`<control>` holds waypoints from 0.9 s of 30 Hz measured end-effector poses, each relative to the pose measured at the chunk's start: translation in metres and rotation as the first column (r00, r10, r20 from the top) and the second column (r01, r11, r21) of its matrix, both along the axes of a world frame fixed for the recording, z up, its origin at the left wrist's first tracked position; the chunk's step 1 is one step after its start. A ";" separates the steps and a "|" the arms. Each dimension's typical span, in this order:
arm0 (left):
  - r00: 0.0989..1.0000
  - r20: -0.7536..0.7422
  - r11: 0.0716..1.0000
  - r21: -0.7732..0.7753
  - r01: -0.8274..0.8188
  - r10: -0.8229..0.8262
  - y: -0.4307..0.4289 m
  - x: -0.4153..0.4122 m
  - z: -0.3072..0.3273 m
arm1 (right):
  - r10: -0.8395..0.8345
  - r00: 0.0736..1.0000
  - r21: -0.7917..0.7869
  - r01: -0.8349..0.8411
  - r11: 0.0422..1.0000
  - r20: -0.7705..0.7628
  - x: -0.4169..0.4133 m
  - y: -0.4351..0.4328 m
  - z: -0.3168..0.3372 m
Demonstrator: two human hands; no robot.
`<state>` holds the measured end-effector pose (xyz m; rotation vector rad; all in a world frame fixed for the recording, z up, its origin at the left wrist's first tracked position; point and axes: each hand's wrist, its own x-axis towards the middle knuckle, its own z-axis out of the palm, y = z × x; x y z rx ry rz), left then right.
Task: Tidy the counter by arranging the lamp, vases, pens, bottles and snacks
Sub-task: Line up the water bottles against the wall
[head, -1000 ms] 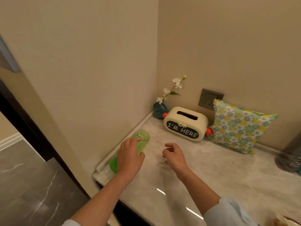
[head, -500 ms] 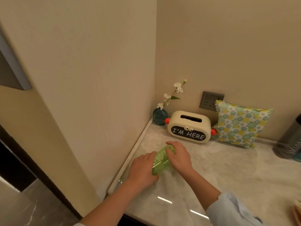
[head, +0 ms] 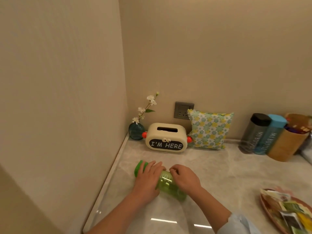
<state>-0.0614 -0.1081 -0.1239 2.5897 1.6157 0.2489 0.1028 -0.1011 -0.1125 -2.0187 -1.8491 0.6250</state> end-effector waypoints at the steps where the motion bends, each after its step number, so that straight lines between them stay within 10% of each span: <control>1: 1.000 -0.011 1.000 0.009 0.004 -0.004 0.002 0.004 -0.002 | -0.020 1.000 -0.017 0.020 1.000 -0.017 0.004 -0.002 -0.003; 6: 0.967 0.222 0.992 -0.045 -0.116 0.123 0.008 0.024 -0.011 | -0.094 0.981 -0.140 0.071 0.988 -0.167 0.022 -0.004 -0.009; 12: 0.558 0.621 0.827 -0.499 -0.260 0.550 0.029 0.038 -0.017 | -0.234 0.887 -0.211 0.160 0.964 -0.398 0.025 0.002 -0.005; 27: 0.469 0.709 0.768 -0.633 0.096 0.526 0.063 0.130 0.011 | -0.219 0.880 -0.073 0.208 0.975 -0.421 0.107 0.008 0.036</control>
